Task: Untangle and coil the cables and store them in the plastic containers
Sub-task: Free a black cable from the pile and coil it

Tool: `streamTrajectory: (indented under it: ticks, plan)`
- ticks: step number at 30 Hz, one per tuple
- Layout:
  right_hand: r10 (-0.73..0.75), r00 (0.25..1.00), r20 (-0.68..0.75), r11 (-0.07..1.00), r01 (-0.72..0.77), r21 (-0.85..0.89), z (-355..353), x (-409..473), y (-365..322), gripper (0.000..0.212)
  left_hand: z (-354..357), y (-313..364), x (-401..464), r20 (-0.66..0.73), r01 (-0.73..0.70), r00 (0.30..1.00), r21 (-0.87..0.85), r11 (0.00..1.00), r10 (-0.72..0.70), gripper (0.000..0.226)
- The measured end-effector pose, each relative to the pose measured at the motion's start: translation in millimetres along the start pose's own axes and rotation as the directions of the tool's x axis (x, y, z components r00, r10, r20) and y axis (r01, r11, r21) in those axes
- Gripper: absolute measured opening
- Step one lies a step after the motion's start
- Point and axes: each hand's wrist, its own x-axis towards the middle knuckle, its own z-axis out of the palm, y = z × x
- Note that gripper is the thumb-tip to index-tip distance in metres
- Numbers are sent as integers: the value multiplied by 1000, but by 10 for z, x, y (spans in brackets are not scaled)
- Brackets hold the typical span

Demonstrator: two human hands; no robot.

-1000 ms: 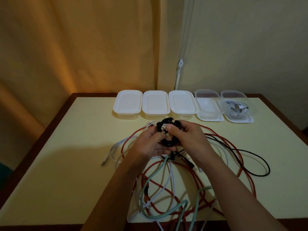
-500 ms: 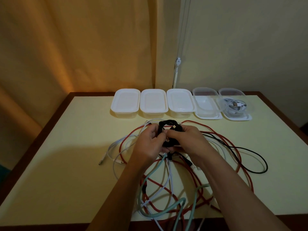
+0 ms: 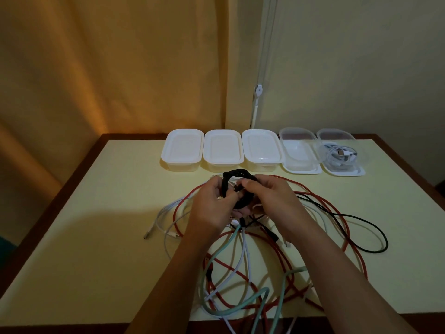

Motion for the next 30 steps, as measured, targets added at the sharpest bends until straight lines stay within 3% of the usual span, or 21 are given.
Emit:
streamTrajectory:
  ticks: [4,9,15,20,25,30]
  plan:
    - [-66,994,-90,997,62,-48,68,-3,0,17,13,-23,-14,-1,-30,1000,30,999,30,14]
    - [-45,988,-151,996,33,-82,90,14,21,15,47,-18,-48,0,-111,994,175,978,113,11]
    - [-39,975,-217,996,19,-92,120,18,68,10,28,-5,-45,-9,-102,994,174,980,105,7]
    - [-127,982,-138,983,106,-151,60,-4,5,14,-62,15,8,1,0,1000,68,998,0,15]
    - [-152,988,-16,976,147,-161,-17,-11,-16,16,-176,3,66,-27,-23,999,81,996,26,11]
    - [-182,979,-92,980,173,-102,-9,-16,-33,19,-244,1,76,26,-9,1000,70,998,7,13]
